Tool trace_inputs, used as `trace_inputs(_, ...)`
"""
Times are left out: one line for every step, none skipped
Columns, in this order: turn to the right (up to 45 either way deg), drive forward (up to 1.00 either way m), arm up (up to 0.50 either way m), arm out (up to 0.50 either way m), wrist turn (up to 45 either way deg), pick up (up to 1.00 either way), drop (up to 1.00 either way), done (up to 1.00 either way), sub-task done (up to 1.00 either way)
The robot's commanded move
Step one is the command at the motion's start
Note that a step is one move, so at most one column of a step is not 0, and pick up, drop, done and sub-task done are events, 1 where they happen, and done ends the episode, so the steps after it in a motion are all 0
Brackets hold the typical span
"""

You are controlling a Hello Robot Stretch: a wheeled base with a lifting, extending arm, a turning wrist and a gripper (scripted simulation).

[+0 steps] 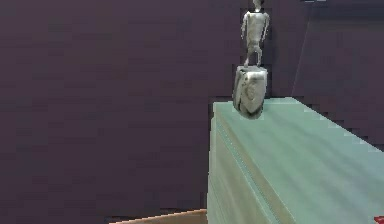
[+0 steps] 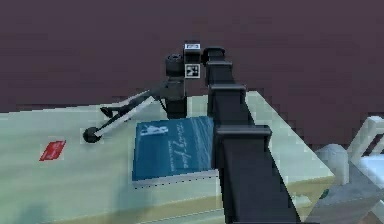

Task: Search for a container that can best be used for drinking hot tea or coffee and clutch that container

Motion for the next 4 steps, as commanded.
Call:
trace_inputs(0.0, 0.0, 0.0, 0.0, 45.0, 0.0, 0.0, 0.0, 0.0)
trace_inputs(0.0, 0.0, 0.0, 0.0, 33.0, 0.0, 0.0, 0.0, 0.0)
trace_inputs(0.0, 0.0, 0.0, 0.0, 0.0, 1.0, 0.0, 0.0, 0.0)
trace_inputs(0.0, 0.0, 0.0, 0.0, 0.0, 0.0, 0.0, 1.0, 0.0)
